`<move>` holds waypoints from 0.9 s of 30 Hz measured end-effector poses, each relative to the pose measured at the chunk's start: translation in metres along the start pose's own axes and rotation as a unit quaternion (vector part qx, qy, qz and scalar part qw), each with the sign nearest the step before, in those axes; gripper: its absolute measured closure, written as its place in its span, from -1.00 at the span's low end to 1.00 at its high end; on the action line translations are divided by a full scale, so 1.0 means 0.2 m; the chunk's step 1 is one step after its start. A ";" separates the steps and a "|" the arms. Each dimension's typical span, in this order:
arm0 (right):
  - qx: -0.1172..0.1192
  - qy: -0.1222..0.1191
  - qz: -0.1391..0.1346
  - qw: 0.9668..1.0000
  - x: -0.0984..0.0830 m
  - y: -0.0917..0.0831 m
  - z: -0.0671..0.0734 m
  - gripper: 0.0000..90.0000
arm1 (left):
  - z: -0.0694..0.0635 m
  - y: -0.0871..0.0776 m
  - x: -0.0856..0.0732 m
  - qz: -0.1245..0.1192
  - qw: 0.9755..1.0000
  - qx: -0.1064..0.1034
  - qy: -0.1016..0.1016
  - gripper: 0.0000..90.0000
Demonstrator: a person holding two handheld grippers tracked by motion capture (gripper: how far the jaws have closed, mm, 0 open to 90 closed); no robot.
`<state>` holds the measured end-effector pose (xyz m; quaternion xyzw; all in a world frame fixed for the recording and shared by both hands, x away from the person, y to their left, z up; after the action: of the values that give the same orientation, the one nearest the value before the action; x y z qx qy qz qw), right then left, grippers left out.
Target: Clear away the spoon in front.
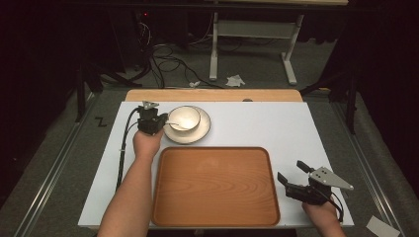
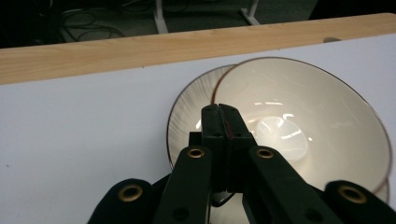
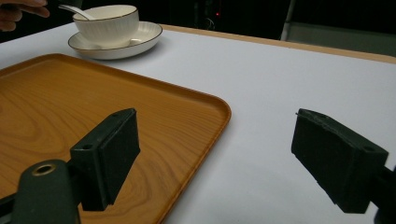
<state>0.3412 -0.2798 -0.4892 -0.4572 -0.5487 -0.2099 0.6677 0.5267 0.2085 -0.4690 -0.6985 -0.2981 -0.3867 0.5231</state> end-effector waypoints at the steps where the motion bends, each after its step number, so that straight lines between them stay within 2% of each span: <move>1: 0.000 0.000 0.000 1.000 0.00 0.00 0.00 -0.63 | 0.00 0.01 0.00 0.001 1.000 0.002 0.003 1.00; 5: -0.003 0.005 -0.002 1.000 0.00 0.00 -0.01 -0.63 | 0.00 0.02 0.00 0.011 1.000 0.004 0.001 1.00; 6: -0.004 0.010 -0.001 1.000 0.00 0.00 -0.01 -0.63 | 0.00 0.03 -0.02 0.026 1.000 0.006 0.004 1.00; 9: -0.003 0.011 -0.001 1.000 0.00 0.00 -0.02 -0.63 | -0.01 0.02 -0.04 0.035 0.999 0.000 0.011 1.00; 16: -0.002 0.006 -0.004 1.000 0.00 -0.01 -0.01 -0.63 | -0.05 -0.05 -0.08 0.039 0.999 -0.021 0.015 1.00; 18: -0.002 0.005 -0.007 1.000 0.01 -0.01 0.00 -0.63 | -0.07 -0.09 -0.10 0.038 0.998 -0.041 0.010 1.00; 21: 0.000 0.003 -0.007 1.000 0.01 -0.01 0.00 -0.63 | -0.10 -0.15 -0.09 0.027 0.998 -0.048 0.026 1.00; 22: 0.000 0.003 -0.008 1.000 0.01 -0.01 0.00 -0.63 | -0.10 -0.15 -0.09 0.027 0.998 -0.048 0.026 1.00; 23: 0.001 0.001 -0.007 1.000 0.01 -0.01 0.00 -0.63 | -0.10 -0.19 -0.08 0.016 0.999 -0.043 0.030 1.00; 24: 0.000 0.001 -0.007 1.000 0.01 -0.02 0.00 -0.63 | -0.09 -0.20 -0.08 0.013 0.999 -0.035 0.030 1.00; 27: 0.000 0.002 -0.008 1.000 0.01 -0.02 0.00 -0.63 | -0.03 -0.21 -0.09 0.019 0.999 -0.009 0.030 1.00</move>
<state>0.3392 -0.2812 -0.4857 -0.4523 -0.5514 -0.2156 0.6671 0.4819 0.2143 -0.4635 -0.6970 -0.2657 -0.4001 0.5325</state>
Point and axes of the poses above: each handheld gripper's, and its own axes: y roughly forward along the jaws, x roughly out of its top, z roughly to its left, the point moved 2 cm from there along y, roughly forward along the jaws, and after that the axes turned 1 degree about -y, right-handed, at the moved point
